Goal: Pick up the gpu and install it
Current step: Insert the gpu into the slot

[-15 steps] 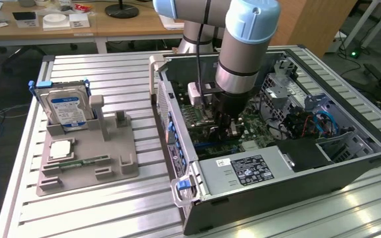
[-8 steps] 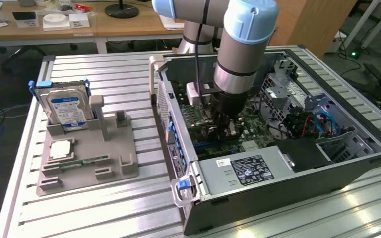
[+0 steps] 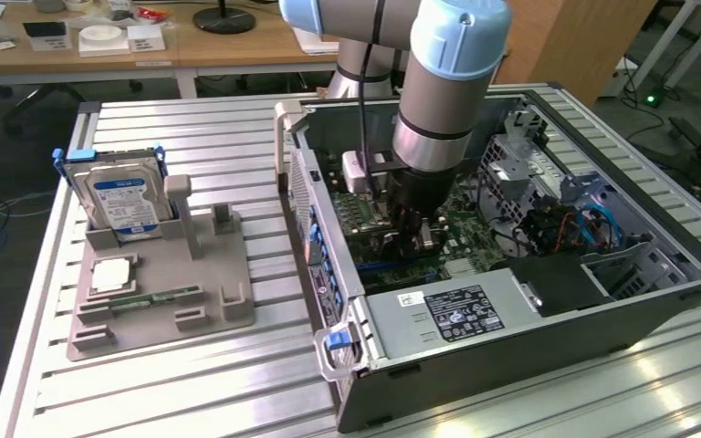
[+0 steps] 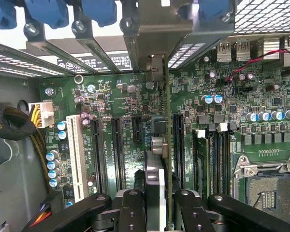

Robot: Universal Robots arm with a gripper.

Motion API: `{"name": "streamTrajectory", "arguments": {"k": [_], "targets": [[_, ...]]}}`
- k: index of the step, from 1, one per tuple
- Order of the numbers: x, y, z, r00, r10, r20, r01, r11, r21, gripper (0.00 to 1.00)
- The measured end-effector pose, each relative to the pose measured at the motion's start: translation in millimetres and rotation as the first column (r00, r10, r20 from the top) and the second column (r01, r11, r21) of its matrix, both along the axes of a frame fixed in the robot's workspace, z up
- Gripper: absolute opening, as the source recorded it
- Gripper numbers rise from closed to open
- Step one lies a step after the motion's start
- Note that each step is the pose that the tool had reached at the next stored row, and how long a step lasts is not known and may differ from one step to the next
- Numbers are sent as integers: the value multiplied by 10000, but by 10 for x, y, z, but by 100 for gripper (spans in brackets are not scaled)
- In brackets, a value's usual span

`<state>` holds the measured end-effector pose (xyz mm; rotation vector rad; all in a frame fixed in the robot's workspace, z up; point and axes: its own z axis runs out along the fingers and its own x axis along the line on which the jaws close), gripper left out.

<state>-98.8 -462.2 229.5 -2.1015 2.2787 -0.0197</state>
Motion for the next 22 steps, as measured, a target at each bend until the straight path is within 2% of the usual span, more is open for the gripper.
{"name": "streamTrajectory", "arguments": {"k": [8,22], "targets": [[0,19,-1,10000,0,-1,0,10000,-1,28],[2,28,-29,10000,0,-1,0,10000,-1,28]]}}
